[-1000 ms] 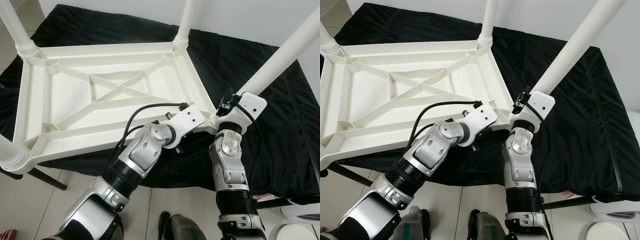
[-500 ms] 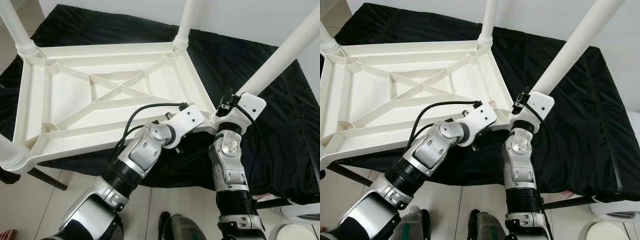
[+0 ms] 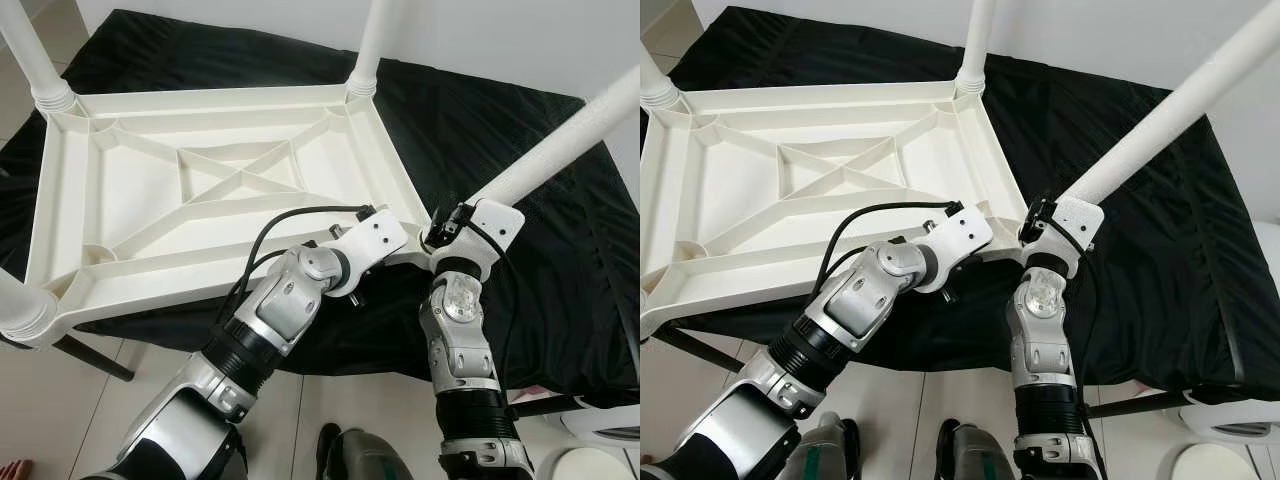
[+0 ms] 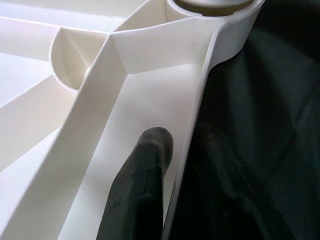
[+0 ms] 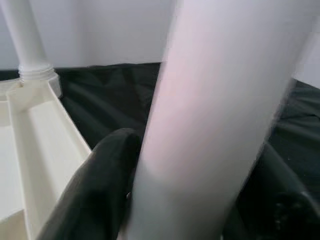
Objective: Building children table
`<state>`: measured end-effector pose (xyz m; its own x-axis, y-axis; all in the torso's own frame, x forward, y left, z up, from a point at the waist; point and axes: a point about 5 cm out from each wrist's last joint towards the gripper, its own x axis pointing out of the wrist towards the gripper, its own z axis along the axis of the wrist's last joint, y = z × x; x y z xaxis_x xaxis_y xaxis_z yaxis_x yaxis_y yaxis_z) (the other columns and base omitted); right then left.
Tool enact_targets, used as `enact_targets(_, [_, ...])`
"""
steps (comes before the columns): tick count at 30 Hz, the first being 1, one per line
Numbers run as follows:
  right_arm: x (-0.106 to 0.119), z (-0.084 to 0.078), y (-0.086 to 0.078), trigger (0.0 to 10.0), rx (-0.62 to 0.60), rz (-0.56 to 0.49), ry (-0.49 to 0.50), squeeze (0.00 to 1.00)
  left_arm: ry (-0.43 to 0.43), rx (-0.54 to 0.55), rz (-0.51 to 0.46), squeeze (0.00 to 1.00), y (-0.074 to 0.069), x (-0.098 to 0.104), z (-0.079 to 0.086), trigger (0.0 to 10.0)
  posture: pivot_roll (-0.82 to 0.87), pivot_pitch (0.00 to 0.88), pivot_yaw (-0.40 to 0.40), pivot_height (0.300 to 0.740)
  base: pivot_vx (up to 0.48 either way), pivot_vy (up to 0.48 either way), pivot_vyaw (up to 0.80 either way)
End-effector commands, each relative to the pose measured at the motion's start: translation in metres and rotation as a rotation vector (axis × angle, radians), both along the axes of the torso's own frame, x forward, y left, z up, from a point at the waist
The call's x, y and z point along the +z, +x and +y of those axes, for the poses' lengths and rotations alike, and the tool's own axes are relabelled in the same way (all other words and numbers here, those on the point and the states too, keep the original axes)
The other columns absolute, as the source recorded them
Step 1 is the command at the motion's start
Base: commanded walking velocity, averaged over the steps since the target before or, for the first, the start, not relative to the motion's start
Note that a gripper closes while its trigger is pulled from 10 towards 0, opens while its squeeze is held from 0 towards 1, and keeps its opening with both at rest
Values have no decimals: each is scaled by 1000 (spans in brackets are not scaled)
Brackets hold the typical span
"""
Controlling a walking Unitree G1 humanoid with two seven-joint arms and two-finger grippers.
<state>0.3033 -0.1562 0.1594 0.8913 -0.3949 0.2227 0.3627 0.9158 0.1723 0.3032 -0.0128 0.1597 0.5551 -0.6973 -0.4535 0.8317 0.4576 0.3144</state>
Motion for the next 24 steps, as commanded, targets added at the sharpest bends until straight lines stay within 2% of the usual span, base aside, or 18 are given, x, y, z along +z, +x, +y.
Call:
enact_targets(1, [-14, -9, -4, 0, -31, 60, 18, 0, -3, 6, -21, 0, 1, 3, -1, 10000, 34, 122, -90, 740, 0, 0, 0])
enact_targets(11, [-13, -7, -2, 0, -16, 60, 11, 0, -3, 9, -22, 0, 2, 3, -1, 10000, 33, 122, -91, 740, 0, 0, 0])
enact_targets(12, [-13, -5, -2, 5216, -7, 57, 5, 0, -3, 9, -22, 0, 2, 3, -1, 10000, 33, 121, -91, 740, 0, 0, 0])
enact_targets(14, [-13, -5, -2, 5216, 0, 55, 0, 0, -3, 10, -22, 0, 2, 3, -1, 10000, 33, 121, -92, 740, 0, 0, 0])
enact_targets(15, [-13, -3, -2, 10000, 15, 55, -1, 0, -2, 10, -22, 0, 2, 3, -1, 10000, 34, 121, -93, 740, 0, 0, 0])
enact_targets(24, [-10, 4, 3, 10000, 102, 37, 14, 0, 20, 51, -27, 0, 7, 1, 2, 10000, 36, 111, -97, 740, 0, 0, 0])
